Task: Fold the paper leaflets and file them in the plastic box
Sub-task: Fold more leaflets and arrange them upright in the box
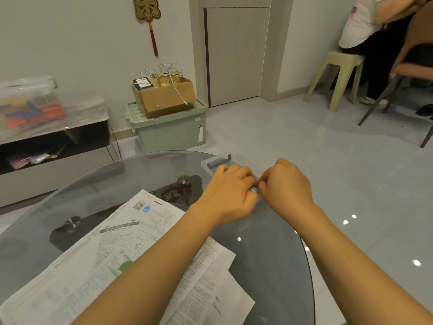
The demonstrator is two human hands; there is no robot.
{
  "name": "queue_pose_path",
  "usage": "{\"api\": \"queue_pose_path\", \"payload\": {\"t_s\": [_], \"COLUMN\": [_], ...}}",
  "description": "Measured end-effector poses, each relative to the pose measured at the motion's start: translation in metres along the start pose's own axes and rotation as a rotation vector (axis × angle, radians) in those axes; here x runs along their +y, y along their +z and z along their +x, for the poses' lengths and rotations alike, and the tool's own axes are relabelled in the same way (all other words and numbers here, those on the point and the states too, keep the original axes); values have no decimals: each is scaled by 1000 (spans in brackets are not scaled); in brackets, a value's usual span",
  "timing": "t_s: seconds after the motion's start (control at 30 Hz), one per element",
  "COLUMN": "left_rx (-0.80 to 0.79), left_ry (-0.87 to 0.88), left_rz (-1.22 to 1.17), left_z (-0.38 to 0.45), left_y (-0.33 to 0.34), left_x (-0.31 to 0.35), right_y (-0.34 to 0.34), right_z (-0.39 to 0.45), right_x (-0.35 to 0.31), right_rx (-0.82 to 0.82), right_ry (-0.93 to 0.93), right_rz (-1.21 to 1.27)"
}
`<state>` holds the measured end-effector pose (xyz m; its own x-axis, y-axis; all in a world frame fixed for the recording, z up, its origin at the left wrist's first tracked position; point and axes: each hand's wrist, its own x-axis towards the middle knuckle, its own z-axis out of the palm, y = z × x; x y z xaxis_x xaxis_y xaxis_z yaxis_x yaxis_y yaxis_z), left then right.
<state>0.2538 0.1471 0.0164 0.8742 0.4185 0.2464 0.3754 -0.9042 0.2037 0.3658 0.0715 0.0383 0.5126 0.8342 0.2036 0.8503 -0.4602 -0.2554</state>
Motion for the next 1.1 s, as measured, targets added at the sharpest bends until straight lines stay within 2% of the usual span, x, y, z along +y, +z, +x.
{"api": "queue_pose_path", "payload": {"t_s": [0.13, 0.4, 0.63, 0.97, 1.1], "left_rx": [25, -135, -81, -246, -143], "left_ry": [-13, -4, -3, -12, -63], "left_rz": [-75, 28, -48, 35, -62], "left_z": [0, 3, -1, 7, 3], "left_y": [0, -7, -6, -12, -14], "left_x": [-1, 1, 3, 8, 6], "right_y": [1, -2, -2, -2, -4], "right_z": [-1, -3, -7, -8, -8], "right_x": [2, 18, 23, 25, 27], "right_rx": [-5, 45, 9, -7, -34], "right_ry": [1, 78, 44, 10, -4], "right_rz": [97, 387, 414, 393, 403]}}
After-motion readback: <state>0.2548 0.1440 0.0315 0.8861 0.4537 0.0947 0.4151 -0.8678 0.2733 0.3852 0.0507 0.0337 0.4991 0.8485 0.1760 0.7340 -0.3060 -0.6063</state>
